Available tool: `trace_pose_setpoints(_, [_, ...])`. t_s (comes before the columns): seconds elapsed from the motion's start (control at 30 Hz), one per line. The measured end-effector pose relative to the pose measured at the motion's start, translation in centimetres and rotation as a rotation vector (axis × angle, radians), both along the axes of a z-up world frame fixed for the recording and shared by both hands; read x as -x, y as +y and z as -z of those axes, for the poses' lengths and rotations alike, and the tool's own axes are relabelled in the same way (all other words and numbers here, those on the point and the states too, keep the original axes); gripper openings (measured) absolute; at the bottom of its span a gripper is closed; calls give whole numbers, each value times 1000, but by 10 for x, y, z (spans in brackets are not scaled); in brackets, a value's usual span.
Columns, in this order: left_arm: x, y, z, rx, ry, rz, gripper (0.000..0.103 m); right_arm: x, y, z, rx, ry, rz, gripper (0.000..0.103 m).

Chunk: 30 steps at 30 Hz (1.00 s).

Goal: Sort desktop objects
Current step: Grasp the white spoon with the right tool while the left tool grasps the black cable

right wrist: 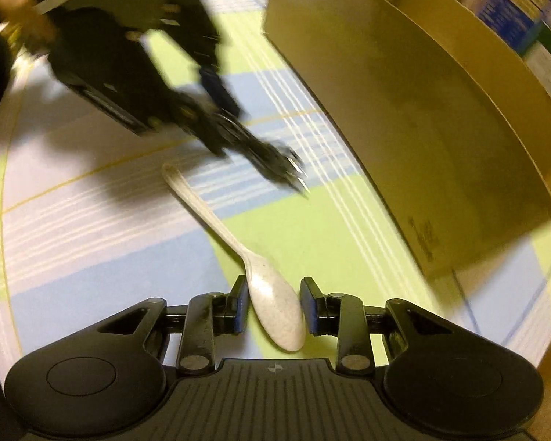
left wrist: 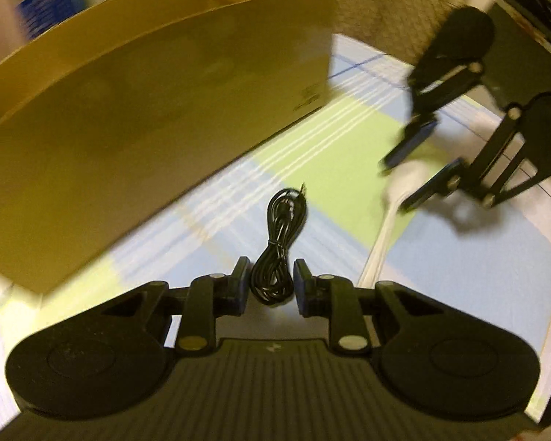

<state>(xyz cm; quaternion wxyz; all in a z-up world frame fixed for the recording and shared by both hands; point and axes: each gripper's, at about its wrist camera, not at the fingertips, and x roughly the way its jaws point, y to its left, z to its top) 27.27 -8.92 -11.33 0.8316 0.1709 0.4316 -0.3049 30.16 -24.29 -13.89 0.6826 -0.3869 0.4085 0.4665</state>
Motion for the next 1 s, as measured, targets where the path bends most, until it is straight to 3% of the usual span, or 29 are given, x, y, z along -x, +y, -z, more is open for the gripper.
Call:
trace_pose_setpoints(0.1, [20,16,0,5,22,-136,19,1,-15,1,13,-1,149,27])
trace_pose_setpoints(0.2, [40,19,0,8,21,-190,19,3,-30,-2,-13,77,220,28])
trace_pose_setpoints(0.37, [72,17,-1,19,-8,-208,27,14,-48,-6,-25,75,187,39])
trace_pose_setpoints(0.53, [72,20,-6,38,-59,-239,44,28,-42,4,-12,48,114,45])
trace_pose_setpoints(0.67, [60,19,-6,41,-76,-240,49,37,-51,5,-16,42,63,45])
trace_pose_setpoints(0.83, [53,18,-5,48,-70,-231,53,29,-59,5,-92,98,95,44])
trace_pose_setpoints(0.9, [52,17,-4,53,-67,-227,54,28,-63,4,-109,131,109,32])
trace_pose_setpoints(1.0, [51,14,-1,52,-64,-226,54,33,-63,3,-113,127,145,31])
